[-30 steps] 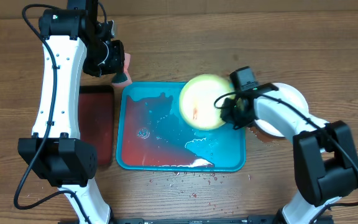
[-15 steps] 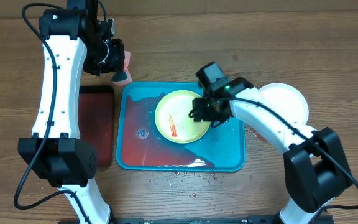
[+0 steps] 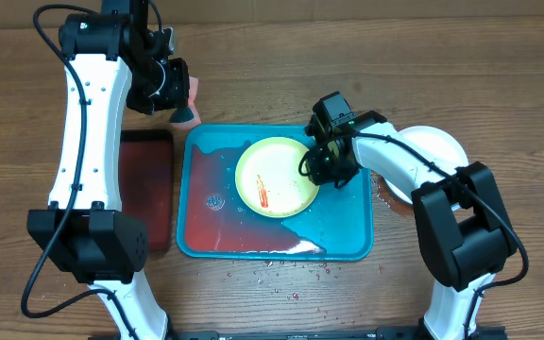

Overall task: Clean dirty plates on tray and stack at the side
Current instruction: 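Move right gripper to the yellow plate and drag it to tray center, then scrub the yellow plate with the sponge while right gripper holds its rim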

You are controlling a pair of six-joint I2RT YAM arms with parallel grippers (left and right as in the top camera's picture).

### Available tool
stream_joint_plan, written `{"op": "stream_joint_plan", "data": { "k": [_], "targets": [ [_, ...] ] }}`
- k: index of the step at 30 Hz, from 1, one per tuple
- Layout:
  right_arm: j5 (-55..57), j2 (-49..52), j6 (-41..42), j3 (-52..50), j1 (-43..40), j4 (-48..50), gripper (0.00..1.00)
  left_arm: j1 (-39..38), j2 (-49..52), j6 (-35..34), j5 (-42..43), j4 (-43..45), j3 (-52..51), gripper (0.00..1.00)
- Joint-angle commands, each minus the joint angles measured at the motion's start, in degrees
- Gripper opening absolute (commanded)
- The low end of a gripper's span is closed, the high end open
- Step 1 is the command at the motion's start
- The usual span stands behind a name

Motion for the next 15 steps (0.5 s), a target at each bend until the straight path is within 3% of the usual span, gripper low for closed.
{"op": "stream_joint_plan", "data": {
  "k": [1, 3, 15],
  "targets": [
    [-0.22, 1.11, 0.72, 0.9, 0.26, 0.33, 0.11, -0.42, -0.22, 1.07, 0.92, 0.24, -0.24, 0.04],
    [1.66, 1.11, 4.28, 0.9, 0.26, 0.35, 0.04, -0.42, -0.22, 1.07, 0.92, 0.22, -0.24, 0.04],
    [-2.73, 1.14, 36.85, 0.81, 3.15, 0.79, 0.04, -3.32, -0.15, 0.9, 0.9, 2.4, -7.28, 0.04]
  ]
}}
